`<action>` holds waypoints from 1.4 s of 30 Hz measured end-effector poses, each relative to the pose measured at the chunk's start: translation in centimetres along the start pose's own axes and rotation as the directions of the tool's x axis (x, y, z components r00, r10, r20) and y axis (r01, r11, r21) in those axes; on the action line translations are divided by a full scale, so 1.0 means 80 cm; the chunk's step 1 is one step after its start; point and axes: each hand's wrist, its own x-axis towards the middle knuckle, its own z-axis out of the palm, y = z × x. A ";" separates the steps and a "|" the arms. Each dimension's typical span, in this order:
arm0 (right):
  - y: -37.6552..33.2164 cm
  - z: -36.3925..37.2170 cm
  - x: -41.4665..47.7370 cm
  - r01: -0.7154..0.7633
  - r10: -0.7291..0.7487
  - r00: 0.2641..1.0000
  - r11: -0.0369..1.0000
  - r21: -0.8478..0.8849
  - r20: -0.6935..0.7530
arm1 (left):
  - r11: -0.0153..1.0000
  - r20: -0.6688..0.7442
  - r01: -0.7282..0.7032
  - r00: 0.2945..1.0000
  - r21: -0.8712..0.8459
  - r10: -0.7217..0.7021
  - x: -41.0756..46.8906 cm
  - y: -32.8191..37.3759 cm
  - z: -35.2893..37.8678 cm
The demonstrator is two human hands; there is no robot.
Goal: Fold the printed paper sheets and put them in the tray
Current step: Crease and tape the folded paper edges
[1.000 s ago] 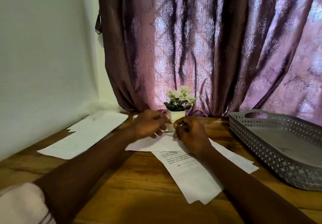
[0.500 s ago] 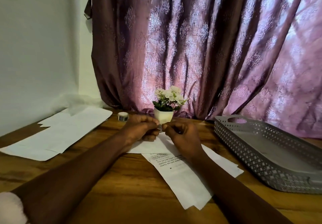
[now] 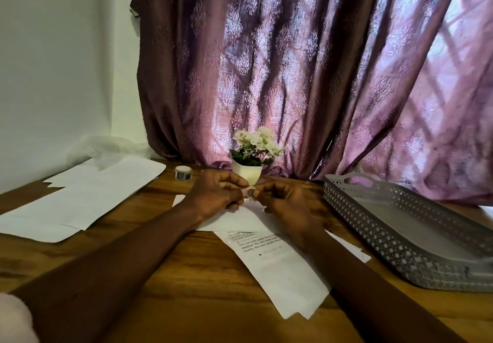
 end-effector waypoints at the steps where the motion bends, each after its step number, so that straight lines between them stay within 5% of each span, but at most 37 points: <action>1: -0.003 -0.004 0.001 -0.012 0.012 1.000 1.000 -0.004 -0.016 | 0.998 0.018 -0.030 0.999 0.063 0.029 0.001 -0.004 -0.002; 6: -0.001 -0.037 0.011 -0.114 0.100 0.980 0.991 -0.073 -0.170 | 0.878 0.234 -0.154 0.971 0.453 0.049 0.004 -0.016 -0.005; 10: 0.008 -0.036 0.011 -0.215 0.213 0.960 0.977 0.009 -0.182 | 0.871 0.248 -0.153 0.968 0.466 0.038 0.005 -0.017 -0.003; 16: 0.022 -0.046 0.018 -0.173 0.117 0.976 0.926 -0.334 -0.181 | 0.879 0.263 -0.136 0.965 0.458 0.012 0.005 -0.018 -0.004; 20: 0.026 -0.053 0.027 -0.114 0.034 0.990 0.778 -0.618 -0.139 | 0.878 0.273 -0.138 0.962 0.458 0.009 0.006 -0.019 -0.005; 25: 0.020 -0.053 0.026 -0.066 0.022 0.997 0.690 -0.721 -0.070 | 0.878 0.275 -0.139 0.961 0.459 0.008 0.005 -0.019 -0.005; 42: 0.039 -0.058 0.034 -0.176 0.112 0.983 0.807 -0.564 -0.147 | 0.882 0.288 -0.138 0.958 0.450 0.003 0.006 -0.018 -0.005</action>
